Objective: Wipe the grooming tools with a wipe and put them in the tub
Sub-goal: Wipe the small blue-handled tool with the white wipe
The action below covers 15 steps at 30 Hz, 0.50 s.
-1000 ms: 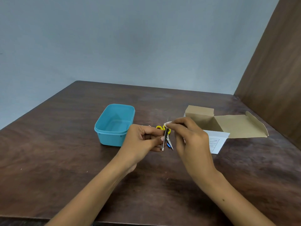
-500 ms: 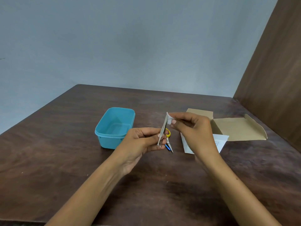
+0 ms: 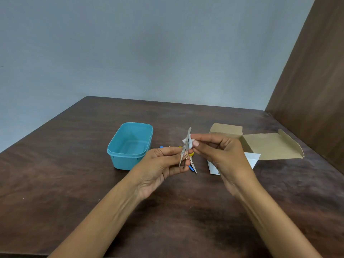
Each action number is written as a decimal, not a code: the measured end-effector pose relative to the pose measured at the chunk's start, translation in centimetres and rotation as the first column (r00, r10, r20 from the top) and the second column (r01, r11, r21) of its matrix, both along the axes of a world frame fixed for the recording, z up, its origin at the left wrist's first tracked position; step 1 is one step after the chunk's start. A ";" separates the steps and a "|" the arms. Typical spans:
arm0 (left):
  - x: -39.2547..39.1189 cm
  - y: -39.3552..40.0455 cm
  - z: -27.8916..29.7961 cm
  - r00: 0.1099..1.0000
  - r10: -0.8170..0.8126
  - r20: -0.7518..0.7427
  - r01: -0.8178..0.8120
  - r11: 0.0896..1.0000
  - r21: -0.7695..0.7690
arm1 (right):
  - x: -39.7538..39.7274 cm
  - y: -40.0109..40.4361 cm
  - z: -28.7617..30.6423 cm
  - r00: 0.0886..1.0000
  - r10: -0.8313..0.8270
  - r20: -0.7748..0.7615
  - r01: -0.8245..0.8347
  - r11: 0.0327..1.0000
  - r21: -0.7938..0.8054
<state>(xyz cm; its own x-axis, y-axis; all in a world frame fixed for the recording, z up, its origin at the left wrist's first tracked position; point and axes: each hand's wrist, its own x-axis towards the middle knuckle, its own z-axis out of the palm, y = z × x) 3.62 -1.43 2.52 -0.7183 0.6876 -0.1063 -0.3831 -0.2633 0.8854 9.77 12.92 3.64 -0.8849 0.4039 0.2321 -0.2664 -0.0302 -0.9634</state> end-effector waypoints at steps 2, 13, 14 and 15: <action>0.0 0.0 0.0 1.000 0.004 0.025 -0.004 1.000 -0.004 | 0.2 0.0 -0.3 1.000 -0.004 0.007 0.004 1.000 0.026; -0.1 0.1 0.0 0.992 0.036 0.121 -0.043 0.998 0.054 | 0.2 -0.3 -1.0 1.000 0.007 0.029 -0.005 0.998 -0.055; -0.2 0.1 0.0 0.992 0.037 0.124 -0.044 0.998 0.053 | 0.2 -0.3 -1.0 0.999 0.005 0.032 -0.003 0.999 -0.049; -0.2 0.1 0.0 0.991 0.035 0.127 -0.042 0.998 0.051 | 0.2 -0.3 -1.0 1.000 0.000 0.029 0.001 0.999 -0.048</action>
